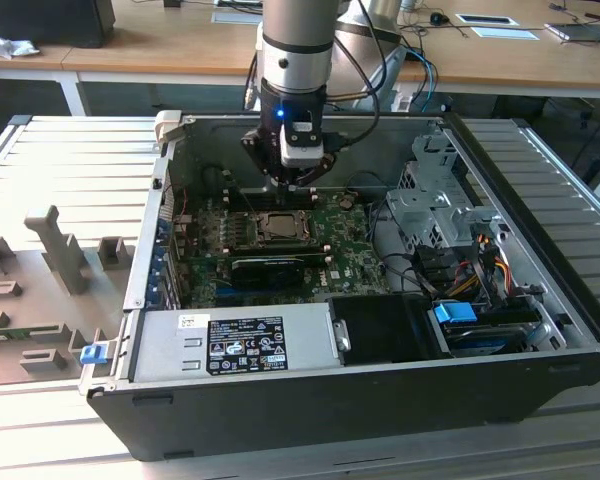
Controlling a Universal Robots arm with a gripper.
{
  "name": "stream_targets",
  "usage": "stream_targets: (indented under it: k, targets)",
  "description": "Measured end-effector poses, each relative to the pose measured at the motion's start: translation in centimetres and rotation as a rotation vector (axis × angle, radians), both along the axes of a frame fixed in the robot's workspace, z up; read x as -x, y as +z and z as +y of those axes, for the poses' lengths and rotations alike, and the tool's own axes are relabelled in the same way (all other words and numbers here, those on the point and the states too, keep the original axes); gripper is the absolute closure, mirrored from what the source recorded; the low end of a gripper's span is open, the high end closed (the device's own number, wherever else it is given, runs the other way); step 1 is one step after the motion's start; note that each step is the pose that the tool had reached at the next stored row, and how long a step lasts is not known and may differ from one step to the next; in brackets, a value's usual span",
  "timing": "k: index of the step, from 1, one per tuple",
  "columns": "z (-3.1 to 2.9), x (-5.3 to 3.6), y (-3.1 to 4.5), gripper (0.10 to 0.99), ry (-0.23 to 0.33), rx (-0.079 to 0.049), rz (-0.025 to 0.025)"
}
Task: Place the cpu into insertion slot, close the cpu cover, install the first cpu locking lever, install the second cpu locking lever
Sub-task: 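Install the first cpu locking lever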
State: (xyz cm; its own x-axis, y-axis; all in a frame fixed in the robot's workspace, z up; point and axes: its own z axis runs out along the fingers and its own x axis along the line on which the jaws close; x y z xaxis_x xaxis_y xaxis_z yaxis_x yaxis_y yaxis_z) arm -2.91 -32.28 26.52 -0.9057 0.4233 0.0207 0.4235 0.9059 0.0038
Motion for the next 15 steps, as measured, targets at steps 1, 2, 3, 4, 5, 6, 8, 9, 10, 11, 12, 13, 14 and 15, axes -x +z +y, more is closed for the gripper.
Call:
stream_targets:
  k: [1,2,3,4,5,6,8,9,10,11,12,13,14,15]
  targets:
    - [0.00,0.00,-0.01,0.980,0.038,0.000,0.0000]
    - [0.00,0.00,-0.01,0.980,0.050,0.000,0.0000]
    - [0.00,0.00,-0.01,0.980,0.078,0.000,0.0000]
    - [0.00,0.01,-0.01,0.980,0.096,0.000,-0.0001]
    - [0.00,0.06,-0.01,0.980,0.100,0.000,-0.0004]
    - [-0.01,0.20,-0.02,0.980,0.101,0.000,-0.0014]
    - [-0.01,0.39,-0.02,0.980,0.102,0.000,-0.0023]
    - [-0.02,0.67,-0.02,0.980,0.104,0.000,-0.0026]
    - [-0.02,0.86,-0.01,0.980,0.106,0.000,-0.0026]
    - [-0.01,1.00,-0.01,0.980,0.109,0.000,-0.0026]
    - [-0.01,1.10,-0.01,0.980,0.118,0.000,-0.0025]
    - [-0.01,1.11,-0.01,0.980,0.128,0.000,-0.0025]
    - [-0.02,1.11,-0.03,0.980,0.146,0.000,-0.0025]
    - [-0.02,1.11,-0.06,0.980,0.175,0.000,-0.0026]
